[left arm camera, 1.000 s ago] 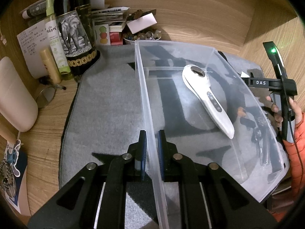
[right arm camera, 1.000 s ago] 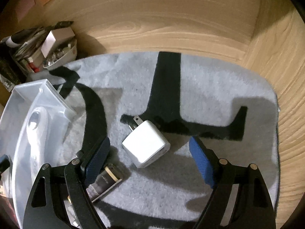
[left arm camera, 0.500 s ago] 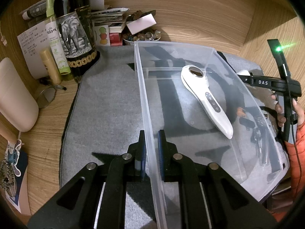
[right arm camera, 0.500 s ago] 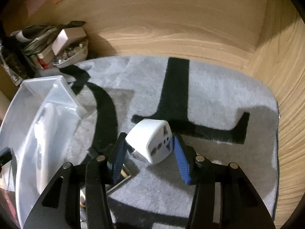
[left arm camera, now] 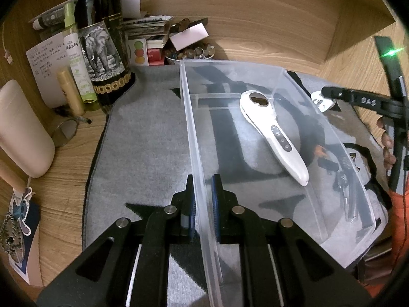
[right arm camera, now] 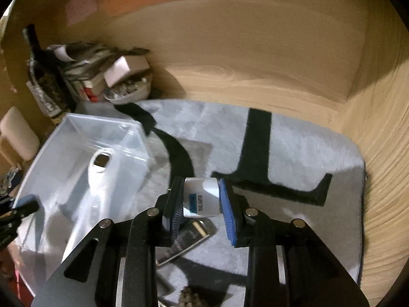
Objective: Organize rigid objects
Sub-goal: 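Carry the white plug adapter into the box and release it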
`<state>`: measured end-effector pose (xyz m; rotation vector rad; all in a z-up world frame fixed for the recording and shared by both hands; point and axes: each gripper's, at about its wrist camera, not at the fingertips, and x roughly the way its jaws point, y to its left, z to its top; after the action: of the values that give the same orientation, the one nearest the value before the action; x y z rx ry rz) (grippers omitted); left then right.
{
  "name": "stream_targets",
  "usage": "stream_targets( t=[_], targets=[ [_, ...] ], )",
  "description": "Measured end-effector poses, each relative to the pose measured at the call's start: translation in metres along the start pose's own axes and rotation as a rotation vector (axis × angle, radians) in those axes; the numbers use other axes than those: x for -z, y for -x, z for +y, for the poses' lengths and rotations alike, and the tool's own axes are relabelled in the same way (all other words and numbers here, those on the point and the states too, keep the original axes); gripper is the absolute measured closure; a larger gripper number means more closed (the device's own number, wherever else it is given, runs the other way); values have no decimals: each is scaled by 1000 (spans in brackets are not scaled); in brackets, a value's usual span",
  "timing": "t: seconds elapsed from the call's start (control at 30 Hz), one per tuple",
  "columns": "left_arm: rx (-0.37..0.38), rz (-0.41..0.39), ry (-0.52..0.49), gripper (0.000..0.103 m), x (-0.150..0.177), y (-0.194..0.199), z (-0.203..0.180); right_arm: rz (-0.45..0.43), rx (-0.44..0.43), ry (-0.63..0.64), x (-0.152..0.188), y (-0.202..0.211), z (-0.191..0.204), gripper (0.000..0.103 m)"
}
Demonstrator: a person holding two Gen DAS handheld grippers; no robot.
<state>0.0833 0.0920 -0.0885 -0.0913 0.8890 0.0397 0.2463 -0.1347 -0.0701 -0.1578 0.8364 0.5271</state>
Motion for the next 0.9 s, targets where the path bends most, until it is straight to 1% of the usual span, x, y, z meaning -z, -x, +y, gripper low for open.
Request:
stream_targets(
  t=[0.17,0.3,0.5,0.63,0.73,0.9],
  targets=[
    [2,-1,1,92,0,0,0,-76,-28,40,-10,30,20,77],
    [2,0,0,92,0,1,0,-141,-69,83,-20,52,43,77],
    [5,-1,3,92,0,1,1,-186,-130,161,-24,65,80,77],
    [8,-2,4,92,0,1,1,-164,-179,210,-21,56,105,77],
    [11,-3,6,92,0,2,1,-123,-198,247,-17,41,122,77],
    [12,-9,10,92,1,2,2,-30,-210,315,-9,13,143,77]
  ],
)
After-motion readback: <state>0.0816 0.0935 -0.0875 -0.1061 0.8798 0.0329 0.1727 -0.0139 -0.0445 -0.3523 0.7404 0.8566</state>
